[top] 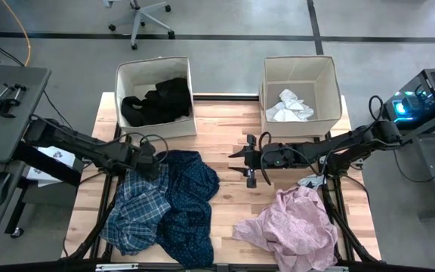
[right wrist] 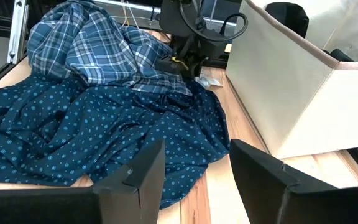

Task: Sort clothes
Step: Put the left white stripe sock into the right laundry bin

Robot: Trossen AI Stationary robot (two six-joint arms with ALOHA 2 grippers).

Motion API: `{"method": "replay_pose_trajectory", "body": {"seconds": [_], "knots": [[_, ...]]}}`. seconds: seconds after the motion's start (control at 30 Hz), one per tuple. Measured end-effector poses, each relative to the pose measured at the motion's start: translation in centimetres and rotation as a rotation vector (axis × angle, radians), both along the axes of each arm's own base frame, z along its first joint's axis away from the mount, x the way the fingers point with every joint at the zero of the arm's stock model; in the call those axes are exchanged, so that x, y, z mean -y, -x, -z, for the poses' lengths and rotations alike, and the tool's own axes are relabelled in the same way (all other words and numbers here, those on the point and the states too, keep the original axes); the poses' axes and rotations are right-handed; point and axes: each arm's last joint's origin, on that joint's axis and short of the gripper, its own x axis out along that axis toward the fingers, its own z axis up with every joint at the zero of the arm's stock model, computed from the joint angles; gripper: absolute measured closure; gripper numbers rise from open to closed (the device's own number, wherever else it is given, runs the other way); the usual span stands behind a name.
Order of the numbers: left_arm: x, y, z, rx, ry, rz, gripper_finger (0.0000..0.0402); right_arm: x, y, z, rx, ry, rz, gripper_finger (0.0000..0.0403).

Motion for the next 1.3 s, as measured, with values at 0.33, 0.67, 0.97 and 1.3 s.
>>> {"method": "replay_pose_trajectory", "body": {"seconds": [0.33, 0.67, 0.97, 1.3], "knots": [[0.1, -4.6, -8.0, 0.187, -0.225, 0.172, 0.0397, -0.1, -0.6, 0.7, -0.005, -0.008, 0.004, 0.0234], [2.4, -10.0, -15.0, 0.700, -0.433, 0.521, 0.0399, -0.4, -2.3, 3.6, -0.054, -0.019, 0.010, 0.0234], [4.0, -14.2, -13.5, 0.768, -0.525, 0.686, 0.0400, -0.2, -1.5, 4.2, -0.152, 0.001, 0.099, 0.0234], [6.4, -18.9, -2.4, 0.526, -0.246, 0.956, 0.0345, 0.0, -0.4, 4.2, -0.239, -0.090, 0.170, 0.0234]]}}
